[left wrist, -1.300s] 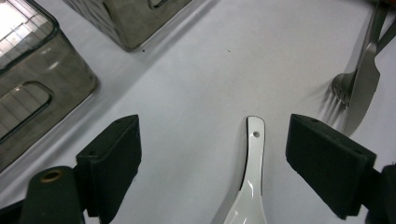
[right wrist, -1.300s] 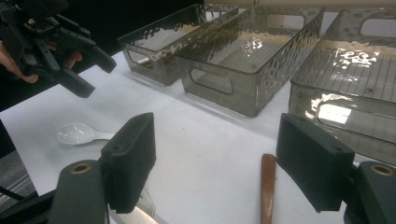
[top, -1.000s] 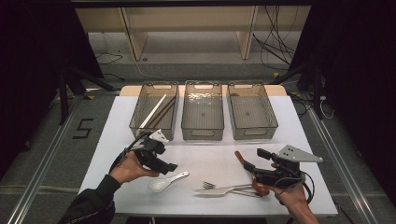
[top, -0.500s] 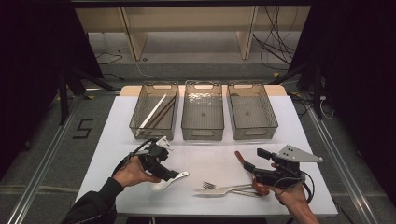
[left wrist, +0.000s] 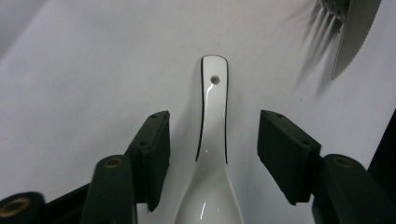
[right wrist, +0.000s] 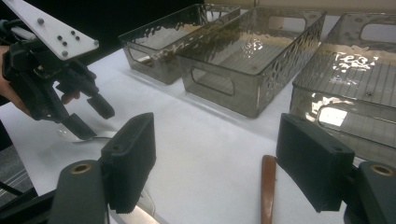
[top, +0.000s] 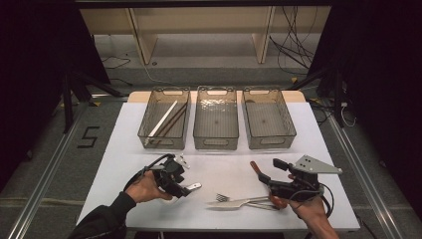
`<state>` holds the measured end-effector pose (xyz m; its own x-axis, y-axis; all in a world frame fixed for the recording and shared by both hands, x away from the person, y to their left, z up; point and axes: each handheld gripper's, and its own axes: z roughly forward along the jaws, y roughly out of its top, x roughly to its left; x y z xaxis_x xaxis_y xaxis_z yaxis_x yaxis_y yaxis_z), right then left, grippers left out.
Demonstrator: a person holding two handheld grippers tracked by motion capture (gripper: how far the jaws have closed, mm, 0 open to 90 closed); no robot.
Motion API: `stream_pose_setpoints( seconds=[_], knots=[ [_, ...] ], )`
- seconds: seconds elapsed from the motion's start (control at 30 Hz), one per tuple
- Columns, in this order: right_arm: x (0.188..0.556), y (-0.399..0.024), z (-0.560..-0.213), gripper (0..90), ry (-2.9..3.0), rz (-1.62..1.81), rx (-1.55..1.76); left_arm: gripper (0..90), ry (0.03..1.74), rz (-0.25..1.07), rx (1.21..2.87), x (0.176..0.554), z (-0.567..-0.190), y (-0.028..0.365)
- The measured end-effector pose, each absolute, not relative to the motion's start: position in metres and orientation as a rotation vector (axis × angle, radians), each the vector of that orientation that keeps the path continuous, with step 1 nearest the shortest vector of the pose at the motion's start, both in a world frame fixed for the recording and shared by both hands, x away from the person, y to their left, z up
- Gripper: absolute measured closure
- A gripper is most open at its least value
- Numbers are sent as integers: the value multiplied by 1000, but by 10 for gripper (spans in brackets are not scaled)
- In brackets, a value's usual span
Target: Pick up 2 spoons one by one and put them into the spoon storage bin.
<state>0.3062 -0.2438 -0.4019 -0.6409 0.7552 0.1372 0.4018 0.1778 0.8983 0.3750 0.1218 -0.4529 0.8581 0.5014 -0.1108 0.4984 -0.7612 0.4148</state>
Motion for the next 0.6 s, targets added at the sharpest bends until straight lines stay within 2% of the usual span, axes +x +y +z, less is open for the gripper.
stream_pose_setpoints(
  seconds=[0.6],
  knots=[
    [306,-244,-402,293,2122,1445,1091,647,717,20,2680,375,-466,111]
  ],
)
